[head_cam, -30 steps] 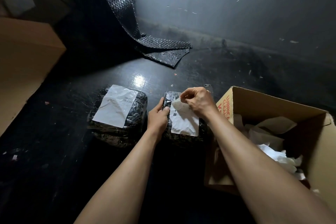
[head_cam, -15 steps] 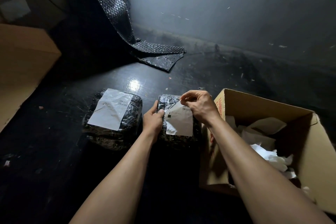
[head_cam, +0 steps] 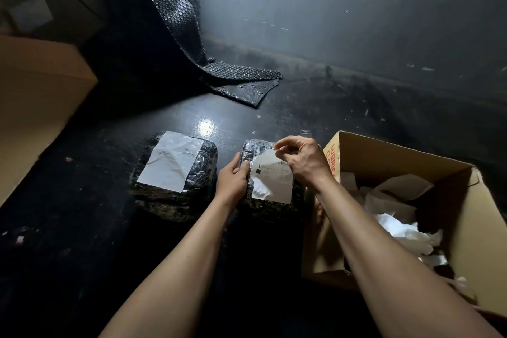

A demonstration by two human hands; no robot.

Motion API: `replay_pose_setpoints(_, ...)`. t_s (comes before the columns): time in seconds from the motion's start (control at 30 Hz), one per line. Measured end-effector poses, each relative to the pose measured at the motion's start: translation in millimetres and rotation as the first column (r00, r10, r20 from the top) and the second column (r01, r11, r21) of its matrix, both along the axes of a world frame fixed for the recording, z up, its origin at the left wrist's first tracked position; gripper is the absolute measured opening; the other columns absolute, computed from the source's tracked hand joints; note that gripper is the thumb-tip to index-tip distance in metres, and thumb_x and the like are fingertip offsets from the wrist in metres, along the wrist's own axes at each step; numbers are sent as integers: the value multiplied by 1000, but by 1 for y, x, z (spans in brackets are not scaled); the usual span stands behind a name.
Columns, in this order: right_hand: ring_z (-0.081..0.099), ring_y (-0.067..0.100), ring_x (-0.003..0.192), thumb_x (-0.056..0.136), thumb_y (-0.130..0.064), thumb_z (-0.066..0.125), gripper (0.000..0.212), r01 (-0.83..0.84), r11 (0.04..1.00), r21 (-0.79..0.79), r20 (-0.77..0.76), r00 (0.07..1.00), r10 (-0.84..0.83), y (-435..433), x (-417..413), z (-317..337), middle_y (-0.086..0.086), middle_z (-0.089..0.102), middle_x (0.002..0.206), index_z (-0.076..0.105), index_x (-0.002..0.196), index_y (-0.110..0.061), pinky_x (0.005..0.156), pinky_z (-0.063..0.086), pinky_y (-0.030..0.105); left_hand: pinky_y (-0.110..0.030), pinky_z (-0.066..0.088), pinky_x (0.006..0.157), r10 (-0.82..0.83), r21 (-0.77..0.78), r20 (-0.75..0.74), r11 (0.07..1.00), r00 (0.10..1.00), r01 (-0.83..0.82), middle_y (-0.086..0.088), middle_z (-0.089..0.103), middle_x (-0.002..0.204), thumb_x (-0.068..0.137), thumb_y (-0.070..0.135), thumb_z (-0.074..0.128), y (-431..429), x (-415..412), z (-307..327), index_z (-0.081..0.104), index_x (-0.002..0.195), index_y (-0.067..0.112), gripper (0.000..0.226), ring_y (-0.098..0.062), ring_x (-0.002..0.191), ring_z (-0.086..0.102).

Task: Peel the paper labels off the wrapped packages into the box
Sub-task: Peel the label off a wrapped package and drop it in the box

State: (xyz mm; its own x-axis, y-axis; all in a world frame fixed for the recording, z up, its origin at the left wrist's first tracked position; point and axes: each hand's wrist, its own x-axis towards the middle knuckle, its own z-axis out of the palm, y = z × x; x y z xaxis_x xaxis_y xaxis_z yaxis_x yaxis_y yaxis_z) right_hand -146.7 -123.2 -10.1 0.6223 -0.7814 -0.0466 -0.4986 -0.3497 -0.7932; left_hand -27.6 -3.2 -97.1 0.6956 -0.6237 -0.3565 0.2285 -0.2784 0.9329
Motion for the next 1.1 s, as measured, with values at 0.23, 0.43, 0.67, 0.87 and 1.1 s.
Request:
replay_pose_setpoints(0.23,56,19,107,87,-12,73,17,-13,985,-171,-47,999,5,0,6,-9,-4,58,104,77,85,-28,93,50,33,-34,36,118,-64,-20,-39,998,997,64,1,52,149,97,21,64,10,-2,-13,43,151,19,58,-7,129,55)
replay_pose_setpoints(0.43,67,-6,69,83,5,52,45,-20,998,-63,-64,998,16,-5,9,-11,-10,67,84,72,86,-36,66,50,22,-37,39,116,-88,15,-48,996,995,89,1,59,142,87,38,67,14,0,-12,44,150,26,68,-6,125,57)
replay_pose_setpoints(0.67,68,4,79,88,-16,71,21,0,995,-101,-28,1000,-3,-2,1,9,-12,71,85,75,106,-27,72,53,22,-26,41,111,-33,42,17,999,999,32,2,59,142,94,27,65,10,-3,-13,48,148,22,57,-5,118,59)
replay_pose_setpoints(0.87,70,8,82,87,-15,72,8,5,996,-93,16,1000,-3,1,-6,7,-7,74,87,76,85,-23,77,60,31,-28,39,115,-12,60,20,998,1000,11,5,57,144,94,29,65,11,-6,-7,50,146,22,55,-3,120,56)
replay_pose_setpoints(1.1,71,8,87,89,-8,70,18,12,999,-52,89,996,-8,5,-8,7,-5,75,91,75,82,-24,75,58,24,-27,42,110,13,78,43,997,999,-16,4,58,144,85,39,64,10,-10,-7,54,144,24,61,-9,116,63)
